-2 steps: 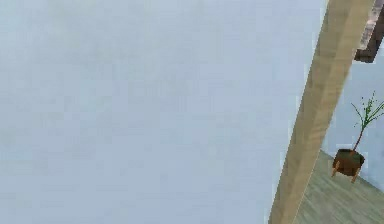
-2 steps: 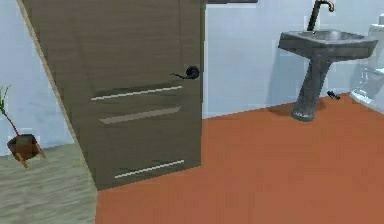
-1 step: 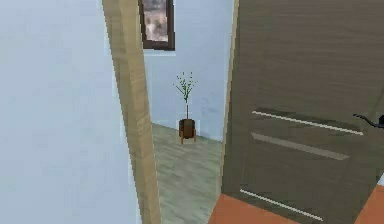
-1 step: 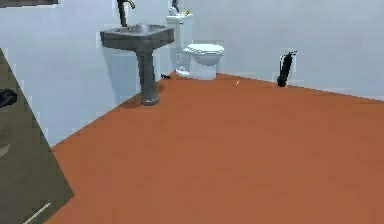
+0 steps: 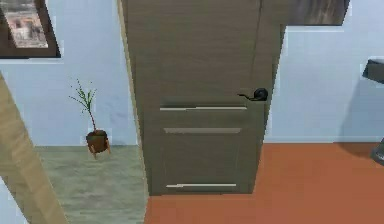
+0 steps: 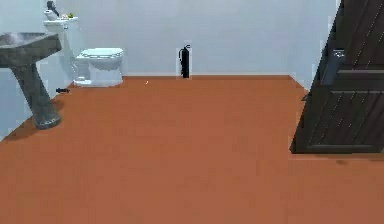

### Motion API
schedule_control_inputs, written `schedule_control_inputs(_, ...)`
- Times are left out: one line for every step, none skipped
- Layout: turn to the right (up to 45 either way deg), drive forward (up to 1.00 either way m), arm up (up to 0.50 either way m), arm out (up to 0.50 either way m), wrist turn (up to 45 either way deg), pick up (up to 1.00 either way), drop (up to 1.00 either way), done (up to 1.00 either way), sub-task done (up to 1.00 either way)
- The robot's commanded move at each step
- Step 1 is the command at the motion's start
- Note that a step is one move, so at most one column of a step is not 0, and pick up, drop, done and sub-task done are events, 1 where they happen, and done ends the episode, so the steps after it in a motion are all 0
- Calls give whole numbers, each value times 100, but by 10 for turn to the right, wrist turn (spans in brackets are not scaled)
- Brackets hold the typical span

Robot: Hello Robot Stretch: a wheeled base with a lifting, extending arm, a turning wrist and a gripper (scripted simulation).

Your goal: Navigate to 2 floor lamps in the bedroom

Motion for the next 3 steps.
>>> schedule_control_inputs(0,50,0,0,0,0,0,0,0)
schedule_control_inputs(-450,0,0,0,0,0,0,0,0)
schedule_control_inputs(-120,0,0,0,0,0,0,0,0)
